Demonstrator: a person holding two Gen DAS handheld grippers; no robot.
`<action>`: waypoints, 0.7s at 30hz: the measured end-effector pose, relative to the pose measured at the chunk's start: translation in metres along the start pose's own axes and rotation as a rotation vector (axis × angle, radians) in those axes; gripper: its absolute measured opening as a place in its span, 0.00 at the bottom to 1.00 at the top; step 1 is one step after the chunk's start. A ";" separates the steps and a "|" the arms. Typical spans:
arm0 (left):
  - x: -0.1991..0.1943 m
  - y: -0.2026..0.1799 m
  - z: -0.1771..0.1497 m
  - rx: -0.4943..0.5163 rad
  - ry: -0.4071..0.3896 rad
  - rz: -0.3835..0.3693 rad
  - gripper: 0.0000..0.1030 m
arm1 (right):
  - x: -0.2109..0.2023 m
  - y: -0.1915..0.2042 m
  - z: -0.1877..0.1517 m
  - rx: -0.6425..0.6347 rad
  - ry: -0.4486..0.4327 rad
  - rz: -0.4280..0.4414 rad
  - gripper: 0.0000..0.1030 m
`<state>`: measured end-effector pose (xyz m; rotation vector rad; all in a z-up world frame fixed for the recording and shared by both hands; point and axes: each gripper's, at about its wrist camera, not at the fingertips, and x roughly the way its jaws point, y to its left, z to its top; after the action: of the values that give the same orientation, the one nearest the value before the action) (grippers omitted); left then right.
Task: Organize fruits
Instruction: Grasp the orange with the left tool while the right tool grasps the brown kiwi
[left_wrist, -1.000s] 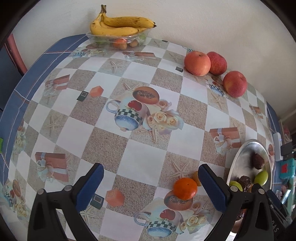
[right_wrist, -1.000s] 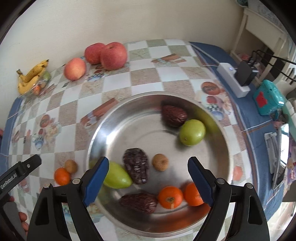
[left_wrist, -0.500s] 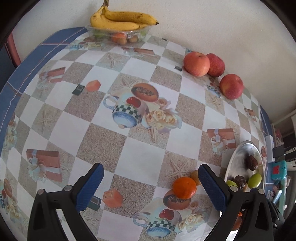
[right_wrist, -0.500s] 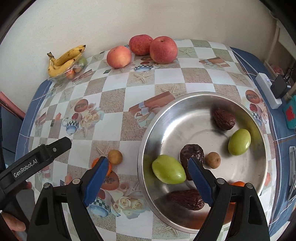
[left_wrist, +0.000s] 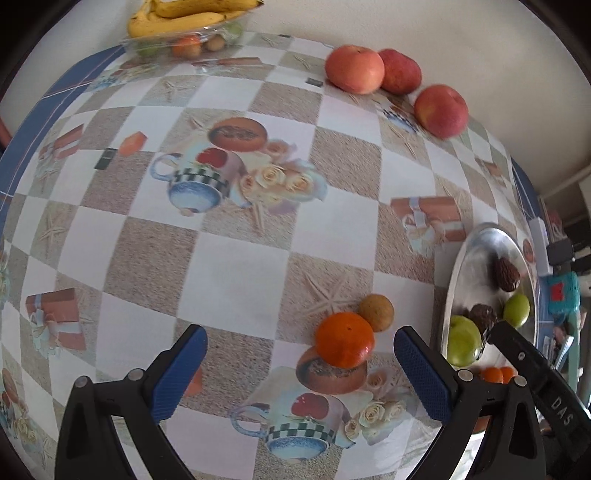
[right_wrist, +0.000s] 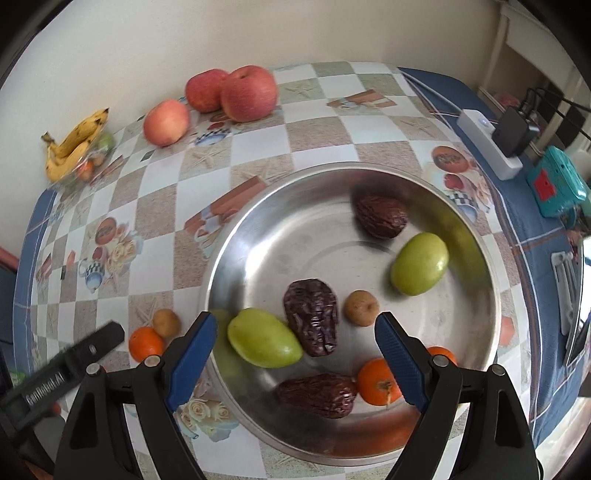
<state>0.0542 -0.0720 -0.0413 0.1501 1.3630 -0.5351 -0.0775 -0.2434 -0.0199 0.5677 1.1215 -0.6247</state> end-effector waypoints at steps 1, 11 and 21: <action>0.001 -0.001 -0.001 -0.003 0.004 0.000 0.99 | 0.001 -0.004 0.000 0.013 0.004 -0.006 0.85; 0.012 -0.015 -0.004 0.035 0.060 -0.049 0.80 | 0.008 -0.009 -0.001 0.025 0.024 -0.010 0.85; 0.016 -0.017 -0.006 0.026 0.097 -0.082 0.49 | 0.009 -0.008 -0.001 0.021 0.028 -0.015 0.85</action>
<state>0.0431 -0.0891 -0.0543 0.1433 1.4620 -0.6214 -0.0814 -0.2497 -0.0295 0.5883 1.1474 -0.6441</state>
